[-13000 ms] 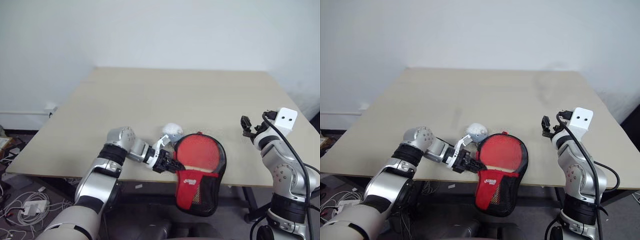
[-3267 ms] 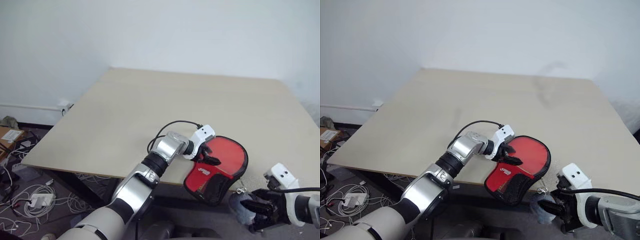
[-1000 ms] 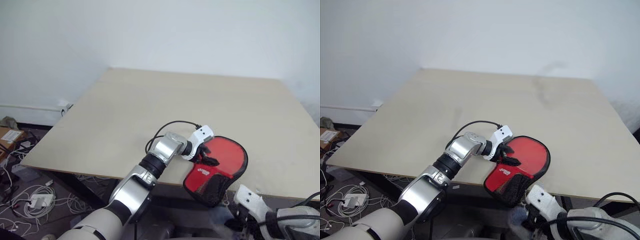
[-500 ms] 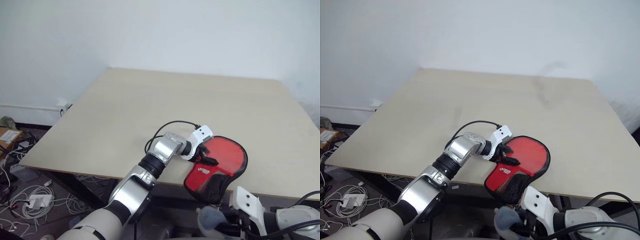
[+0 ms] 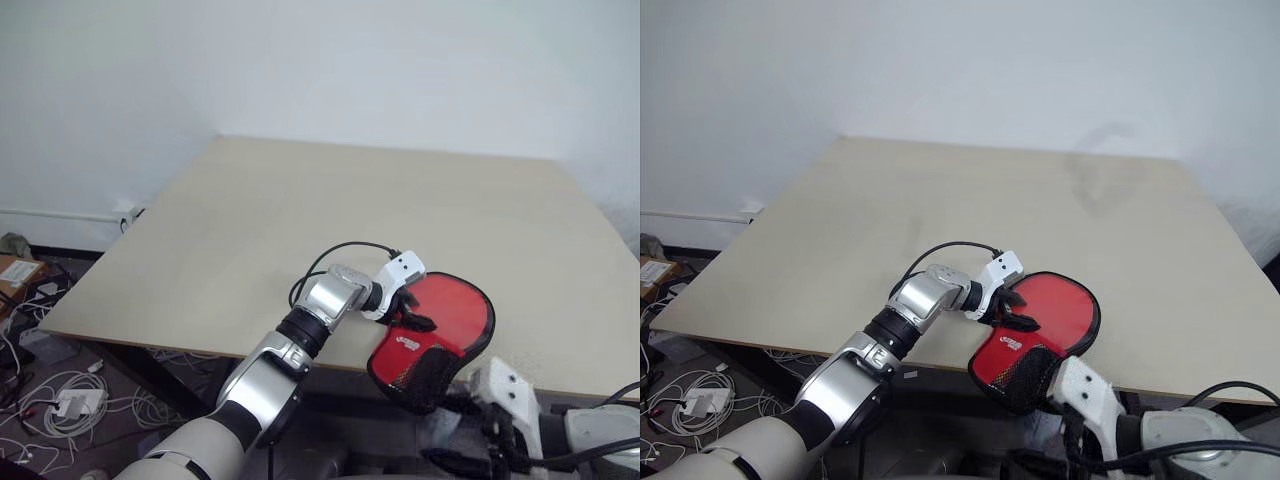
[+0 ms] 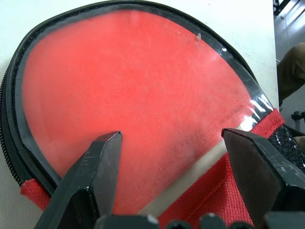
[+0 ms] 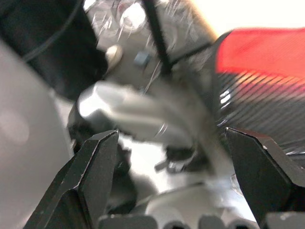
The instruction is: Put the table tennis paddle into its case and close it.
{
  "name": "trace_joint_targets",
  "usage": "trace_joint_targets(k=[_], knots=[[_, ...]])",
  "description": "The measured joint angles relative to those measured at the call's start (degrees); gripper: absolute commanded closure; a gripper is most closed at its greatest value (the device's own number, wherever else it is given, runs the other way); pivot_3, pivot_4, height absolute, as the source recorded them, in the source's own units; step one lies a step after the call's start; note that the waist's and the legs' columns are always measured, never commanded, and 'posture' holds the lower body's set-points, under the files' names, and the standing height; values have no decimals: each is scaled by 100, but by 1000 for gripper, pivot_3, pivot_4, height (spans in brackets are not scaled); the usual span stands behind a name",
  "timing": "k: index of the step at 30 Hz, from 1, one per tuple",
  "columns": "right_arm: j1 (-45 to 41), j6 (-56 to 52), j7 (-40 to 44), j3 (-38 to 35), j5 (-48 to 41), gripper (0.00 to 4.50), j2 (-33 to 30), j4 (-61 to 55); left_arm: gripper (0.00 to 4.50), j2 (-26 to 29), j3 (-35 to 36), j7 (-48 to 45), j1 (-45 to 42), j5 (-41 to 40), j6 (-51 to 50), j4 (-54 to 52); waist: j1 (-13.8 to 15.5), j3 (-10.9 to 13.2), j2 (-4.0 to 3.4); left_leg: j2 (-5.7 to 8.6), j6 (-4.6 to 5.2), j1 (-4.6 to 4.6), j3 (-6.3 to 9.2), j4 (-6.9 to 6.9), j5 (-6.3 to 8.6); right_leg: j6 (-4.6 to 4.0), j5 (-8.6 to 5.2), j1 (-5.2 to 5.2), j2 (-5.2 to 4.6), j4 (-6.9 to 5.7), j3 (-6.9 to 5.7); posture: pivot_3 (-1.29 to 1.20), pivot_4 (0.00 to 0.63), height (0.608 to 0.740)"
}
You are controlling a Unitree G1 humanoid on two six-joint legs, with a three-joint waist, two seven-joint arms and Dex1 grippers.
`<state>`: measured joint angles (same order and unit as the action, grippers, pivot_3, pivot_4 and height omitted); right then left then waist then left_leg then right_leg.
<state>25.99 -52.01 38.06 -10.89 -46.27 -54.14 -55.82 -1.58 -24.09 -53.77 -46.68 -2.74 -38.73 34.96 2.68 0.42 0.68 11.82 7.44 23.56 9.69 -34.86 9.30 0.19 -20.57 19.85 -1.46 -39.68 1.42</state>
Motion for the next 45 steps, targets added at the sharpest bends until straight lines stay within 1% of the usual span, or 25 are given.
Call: trace_joint_targets(k=[2,5,8,10,14,18,20,22,27,29,31,37,40,45], knots=[[-318,-33,-204,-397,-211,587,308,418,927,20,10,3,-3,-1,1,10,-8,1,4,0,0,-6,-2,1,0,-1,0,-2,-6,-1,-5,0,0,740],[-1088,-207,-915,-881,-426,587,829,1300,927,17,58,-2,-41,-25,0,86,-9,1,-7,0,1,-8,-11,5,0,4,5,2,-46,-1,-43,0,0,740],[-1827,-375,-1620,-1030,-397,587,1238,1993,927,23,94,-22,-81,-35,-1,152,-1,-2,-12,0,0,-8,-11,8,0,-7,21,10,-50,-4,-48,0,0,740],[-2333,-446,-2076,-1029,-189,587,1452,2550,927,79,110,-59,-92,-41,-3,157,-2,-5,-19,0,-1,-8,-13,13,-1,-23,31,18,-51,-6,-48,0,0,740],[-3093,-618,-2829,-1068,135,587,1913,3510,927,287,287,-161,-113,-104,-44,199,-12,-18,-40,0,-9,-6,-11,29,-6,-27,38,37,-48,-14,-42,0,0,740],[-3587,-791,-3215,-845,489,587,2183,4213,927,501,452,-439,-148,-284,-123,250,-20,-23,-48,0,-24,-6,-7,46,-16,-30,39,50,-46,-14,-36,0,0,740],[-3694,-875,-3320,-805,614,587,2368,4578,927,642,513,-618,-156,-380,-190,268,-18,-23,-51,0,-35,-6,-7,56,-23,-34,41,56,-46,-14,-34,0,0,740],[-3731,-984,-3310,-720,670,587,2445,4771,927,817,597,-783,-165,-487,-243,295,-18,-21,-57,0,-55,-4,-6,60,-36,-37,43,60,-46,-15,-33,0,0,740],[-3890,-1302,-3221,-505,710,587,2610,4959,927,1153,796,-1055,-182,-559,-281,461,-16,-2,-67,3,-66,1,-5,61,-43,-39,45,63,-46,-13,-32,0,0,740],[-3930,-1355,-3192,-439,742,949,2669,5033,927,1197,930,-1143,-196,-683,-286,461,0,-1,-67,8,-66,2,-4,59,-44,-39,45,62,-48,-12,-33,0,0,740],[-3968,-1383,-3150,-444,763,1430,2674,5075,927,1228,1010,-1190,-254,-744,-325,457,-1,0,-65,9,-66,2,-4,56,-44,-37,46,59,-49,-12,-32,0,0,740],[-4042,-1364,-3041,-515,888,3546,2687,5130,927,1236,1117,-1129,-303,-762,-339,441,-37,0,-65,9,-66,0,-2,55,-44,-34,49,60,-47,-14,-32,0,0,740],[-4047,-1354,-3008,-616,914,4436,2784,5121,927,1237,1117,-1083,-300,-761,-357,440,-101,0,-65,9,-68,0,3,59,-45,-35,50,62,-47,-16,-33,0,0,740],[-4044,-1379,-2898,-682,901,4476,2923,4981,927,1245,1119,-969,-291,-730,-359,444,-191,0,-66,10,-69,0,6,60,-46,-35,50,62,-47,-16,-34,0,0,740]])
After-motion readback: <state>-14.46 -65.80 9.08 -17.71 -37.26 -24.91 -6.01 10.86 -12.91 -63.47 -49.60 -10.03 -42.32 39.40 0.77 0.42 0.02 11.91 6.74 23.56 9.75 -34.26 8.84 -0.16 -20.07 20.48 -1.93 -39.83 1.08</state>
